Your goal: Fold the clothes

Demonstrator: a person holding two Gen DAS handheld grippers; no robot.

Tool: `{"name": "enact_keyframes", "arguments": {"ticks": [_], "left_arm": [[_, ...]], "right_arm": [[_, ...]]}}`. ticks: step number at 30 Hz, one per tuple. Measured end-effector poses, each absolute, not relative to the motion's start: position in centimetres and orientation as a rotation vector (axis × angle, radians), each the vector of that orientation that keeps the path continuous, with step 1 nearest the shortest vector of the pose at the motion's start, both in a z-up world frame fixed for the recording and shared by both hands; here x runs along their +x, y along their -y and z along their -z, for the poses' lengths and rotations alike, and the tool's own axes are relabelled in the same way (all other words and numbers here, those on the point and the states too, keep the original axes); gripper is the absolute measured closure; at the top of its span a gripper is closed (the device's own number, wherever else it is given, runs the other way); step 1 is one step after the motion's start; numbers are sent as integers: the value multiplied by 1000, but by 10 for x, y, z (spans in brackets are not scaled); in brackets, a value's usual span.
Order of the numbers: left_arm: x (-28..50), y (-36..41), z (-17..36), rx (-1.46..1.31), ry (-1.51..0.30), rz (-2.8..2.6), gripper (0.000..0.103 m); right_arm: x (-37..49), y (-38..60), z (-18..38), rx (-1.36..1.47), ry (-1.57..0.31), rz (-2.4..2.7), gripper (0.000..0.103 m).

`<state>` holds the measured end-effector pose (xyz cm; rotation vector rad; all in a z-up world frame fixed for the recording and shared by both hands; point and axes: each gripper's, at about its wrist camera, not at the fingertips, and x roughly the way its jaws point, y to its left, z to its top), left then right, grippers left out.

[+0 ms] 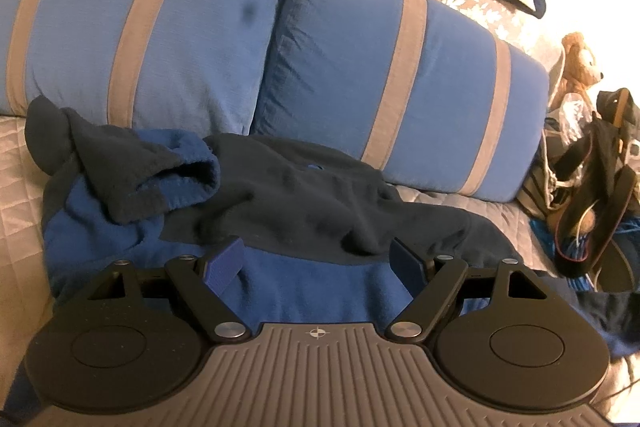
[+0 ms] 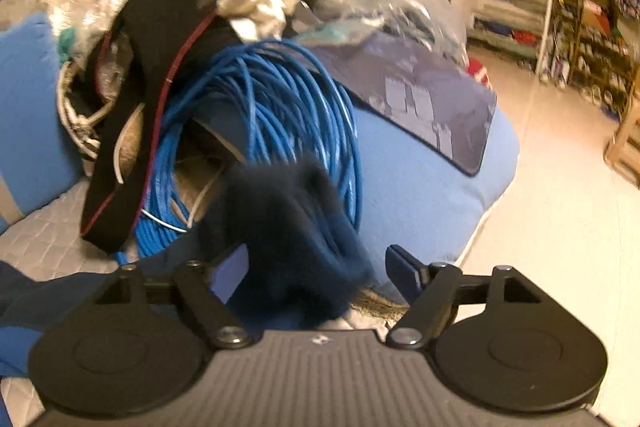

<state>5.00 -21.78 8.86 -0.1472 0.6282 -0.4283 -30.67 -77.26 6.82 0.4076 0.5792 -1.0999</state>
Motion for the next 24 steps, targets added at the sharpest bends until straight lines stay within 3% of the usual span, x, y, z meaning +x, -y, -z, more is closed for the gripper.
{"name": "enact_keyframes", "arguments": {"ticks": [6, 14, 18, 24], "left_arm": [[50, 217, -89, -147, -626, 434, 23], [50, 217, -89, -148, -630, 432, 23], [51, 218, -88, -143, -633, 437, 23], [50, 221, -88, -123, -631, 441, 23]], "right_arm": [[-291, 730, -80, 280, -604, 968, 11], [-291, 734, -56, 158, -627, 994, 12], [-321, 755, -50, 206, -558, 1026, 14], [-345, 771, -44, 260, -540, 977, 25]]}}
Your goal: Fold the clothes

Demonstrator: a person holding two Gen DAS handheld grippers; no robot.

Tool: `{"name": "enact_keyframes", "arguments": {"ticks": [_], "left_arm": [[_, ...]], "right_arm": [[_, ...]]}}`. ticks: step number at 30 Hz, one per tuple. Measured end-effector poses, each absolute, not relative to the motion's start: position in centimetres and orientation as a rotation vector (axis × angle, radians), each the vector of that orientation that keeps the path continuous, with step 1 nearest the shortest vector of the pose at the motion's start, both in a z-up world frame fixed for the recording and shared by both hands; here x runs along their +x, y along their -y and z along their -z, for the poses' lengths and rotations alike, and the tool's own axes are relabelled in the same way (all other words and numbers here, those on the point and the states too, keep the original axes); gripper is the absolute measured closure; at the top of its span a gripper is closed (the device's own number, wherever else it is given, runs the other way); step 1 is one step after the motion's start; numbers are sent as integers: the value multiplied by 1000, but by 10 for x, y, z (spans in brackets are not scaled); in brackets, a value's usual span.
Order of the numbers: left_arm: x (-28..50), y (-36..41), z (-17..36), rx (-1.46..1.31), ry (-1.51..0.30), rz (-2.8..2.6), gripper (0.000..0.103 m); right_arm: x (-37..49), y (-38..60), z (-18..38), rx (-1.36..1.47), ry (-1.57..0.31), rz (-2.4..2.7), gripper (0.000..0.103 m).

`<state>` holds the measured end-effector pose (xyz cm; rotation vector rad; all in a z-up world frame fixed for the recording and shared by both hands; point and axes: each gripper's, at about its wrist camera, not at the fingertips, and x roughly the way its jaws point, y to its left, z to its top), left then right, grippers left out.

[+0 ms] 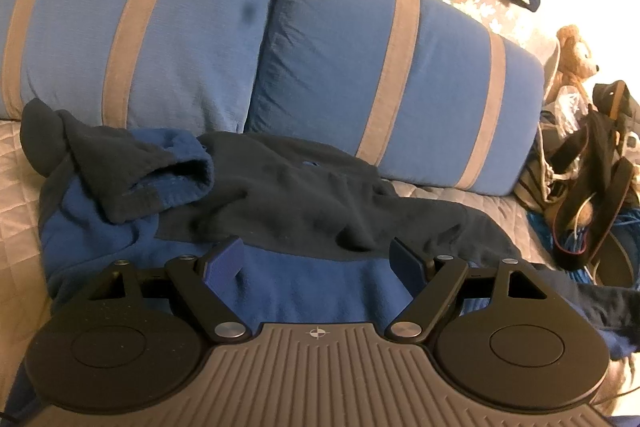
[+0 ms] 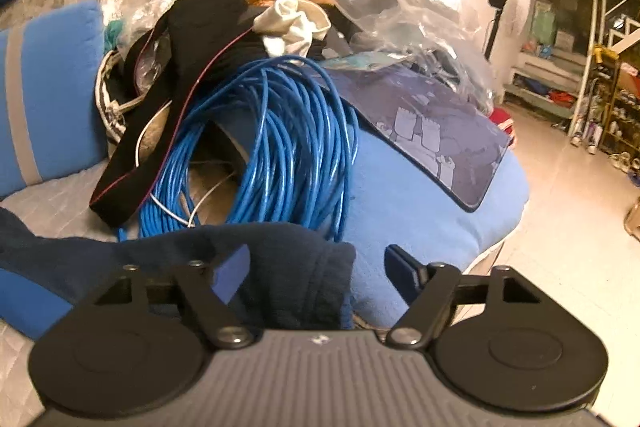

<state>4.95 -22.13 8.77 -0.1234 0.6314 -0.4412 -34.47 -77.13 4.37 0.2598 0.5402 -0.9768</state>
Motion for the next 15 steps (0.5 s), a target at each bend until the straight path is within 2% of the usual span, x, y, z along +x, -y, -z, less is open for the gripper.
{"name": "enact_keyframes", "arguments": {"ticks": [5, 6, 7, 8, 9, 10, 15], "left_arm": [[51, 221, -86, -125, -639, 432, 23], [51, 221, -86, -124, -641, 431, 23], [51, 221, -85, -123, -643, 430, 23], [51, 221, -85, -121, -645, 429, 23], [51, 221, -85, -120, -645, 429, 23], [51, 221, -85, -118, -644, 429, 23], [52, 222, -84, -114, -649, 431, 23]], "right_arm": [[-349, 783, -34, 343, -558, 949, 31], [-350, 786, -32, 368, -548, 941, 36], [-351, 789, -31, 394, -536, 931, 49], [-351, 790, -30, 418, -526, 924, 56], [-351, 792, -30, 434, -518, 919, 73], [-349, 791, -31, 433, -513, 920, 79], [-325, 773, -56, 201, -529, 965, 82]]}}
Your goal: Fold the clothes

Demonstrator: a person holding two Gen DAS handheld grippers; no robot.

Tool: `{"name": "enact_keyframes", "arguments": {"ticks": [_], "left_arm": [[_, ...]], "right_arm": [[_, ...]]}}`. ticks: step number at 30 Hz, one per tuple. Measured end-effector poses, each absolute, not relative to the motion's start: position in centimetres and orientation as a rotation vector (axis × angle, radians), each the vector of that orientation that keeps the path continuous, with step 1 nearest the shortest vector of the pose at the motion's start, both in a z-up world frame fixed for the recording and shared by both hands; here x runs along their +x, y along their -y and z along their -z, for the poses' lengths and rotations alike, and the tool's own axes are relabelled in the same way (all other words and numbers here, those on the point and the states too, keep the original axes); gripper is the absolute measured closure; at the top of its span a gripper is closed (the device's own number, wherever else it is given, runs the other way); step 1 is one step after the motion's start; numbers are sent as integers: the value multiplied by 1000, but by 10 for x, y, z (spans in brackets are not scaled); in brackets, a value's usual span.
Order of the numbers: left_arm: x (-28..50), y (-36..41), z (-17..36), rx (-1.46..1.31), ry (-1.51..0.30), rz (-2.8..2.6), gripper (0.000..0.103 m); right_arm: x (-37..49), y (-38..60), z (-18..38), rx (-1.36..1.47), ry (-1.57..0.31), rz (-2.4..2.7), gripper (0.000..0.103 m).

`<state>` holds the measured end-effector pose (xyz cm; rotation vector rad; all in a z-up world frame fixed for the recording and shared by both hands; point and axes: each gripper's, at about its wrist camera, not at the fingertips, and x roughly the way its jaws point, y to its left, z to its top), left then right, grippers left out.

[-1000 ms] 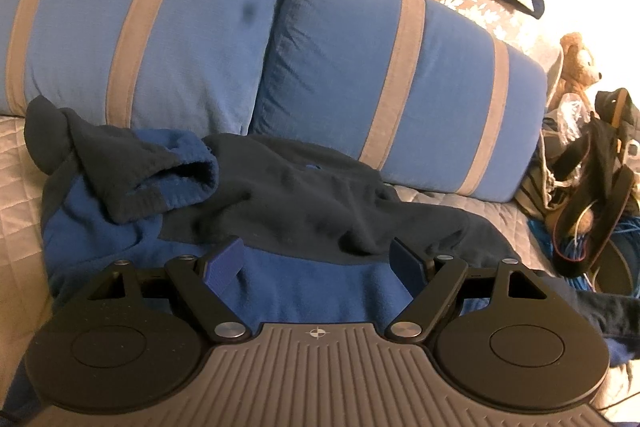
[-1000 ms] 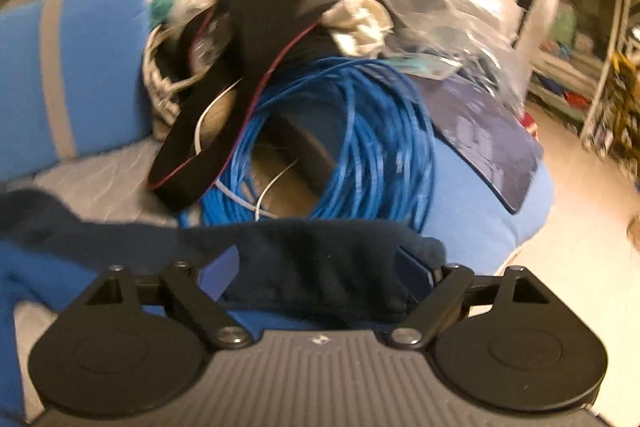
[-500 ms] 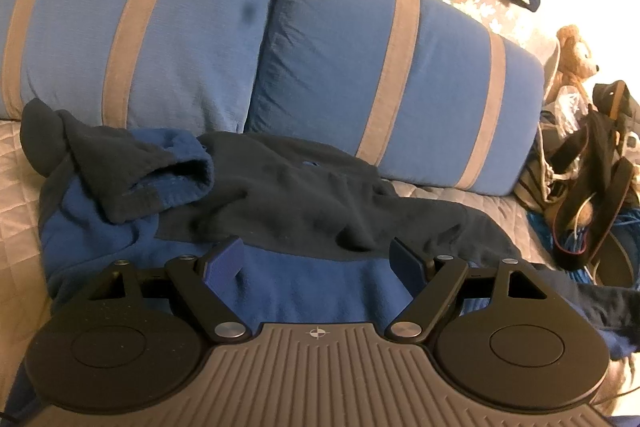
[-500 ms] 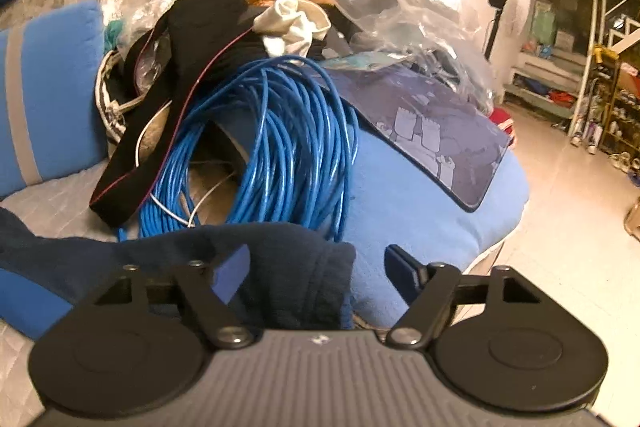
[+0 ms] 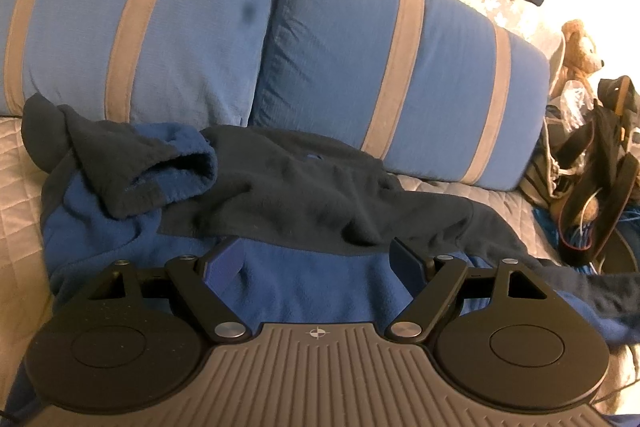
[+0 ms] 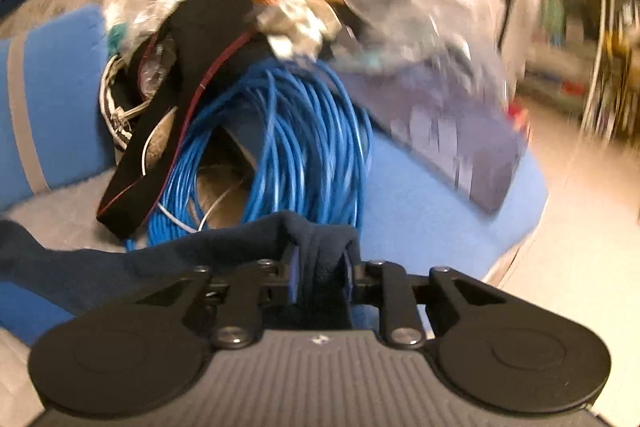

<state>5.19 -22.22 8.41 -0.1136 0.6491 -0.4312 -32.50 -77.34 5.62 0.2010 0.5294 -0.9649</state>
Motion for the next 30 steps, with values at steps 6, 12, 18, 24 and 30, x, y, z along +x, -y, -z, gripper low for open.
{"name": "enact_keyframes", "arguments": {"ticks": [6, 12, 18, 24, 30], "left_arm": [[51, 222, -84, -112, -651, 428, 23], [51, 221, -84, -117, -653, 425, 23], [51, 221, -84, -123, -652, 426, 23], [51, 222, -85, -116, -650, 437, 23], [51, 220, -85, -125, -655, 426, 23]], "right_arm": [[-292, 780, -97, 28, -492, 988, 82], [-246, 800, -88, -102, -583, 1009, 79], [-225, 787, -77, -169, -580, 1131, 21], [-218, 728, -87, -205, -535, 921, 18], [-199, 665, -70, -267, -588, 582, 21]]}}
